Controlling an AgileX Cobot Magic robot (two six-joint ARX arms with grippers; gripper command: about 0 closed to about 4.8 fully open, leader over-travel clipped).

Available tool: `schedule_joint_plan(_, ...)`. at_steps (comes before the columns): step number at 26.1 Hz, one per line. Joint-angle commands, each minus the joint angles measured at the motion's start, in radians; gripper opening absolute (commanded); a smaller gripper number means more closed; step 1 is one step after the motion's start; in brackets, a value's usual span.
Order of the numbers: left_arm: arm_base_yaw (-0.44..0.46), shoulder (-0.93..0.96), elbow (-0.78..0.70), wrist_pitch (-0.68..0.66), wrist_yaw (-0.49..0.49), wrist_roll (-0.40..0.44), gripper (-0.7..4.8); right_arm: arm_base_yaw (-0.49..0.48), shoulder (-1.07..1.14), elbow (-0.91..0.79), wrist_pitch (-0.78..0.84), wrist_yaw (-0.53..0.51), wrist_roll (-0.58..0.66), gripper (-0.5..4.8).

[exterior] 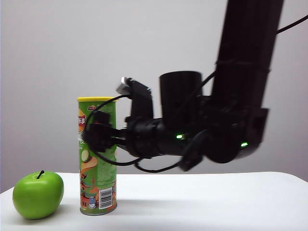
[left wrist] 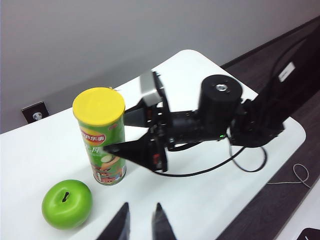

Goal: Pick up the green bucket of chips from the desk, place it near the apple, and finally stand it up.

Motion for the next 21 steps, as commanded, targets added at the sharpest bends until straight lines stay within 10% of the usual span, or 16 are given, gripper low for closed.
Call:
schedule_joint_plan(1, 0.0, -0.002, 0.0, 0.016, 0.004, 0.005, 0.62, -0.007, -0.051, -0.066, -0.034, 0.001, 0.004, 4.79)
schedule_joint_plan(10, 0.0, -0.002, 0.0, 0.016, -0.001, 0.026, 0.62, -0.025, -0.391, -0.403, -0.043, -0.124, 0.147, 4.66)
schedule_joint_plan(13, 0.0, -0.002, 0.0, 0.011, -0.051, 0.022, 0.62, -0.066, -0.548, -0.482, -0.045, -0.277, 0.15, -0.3)
schedule_joint_plan(21, 0.002, -0.073, -0.027, 0.21, -0.274, -0.079, 0.82, -0.311, -1.317, -0.599, -0.651, 0.136, -0.137, -0.1)
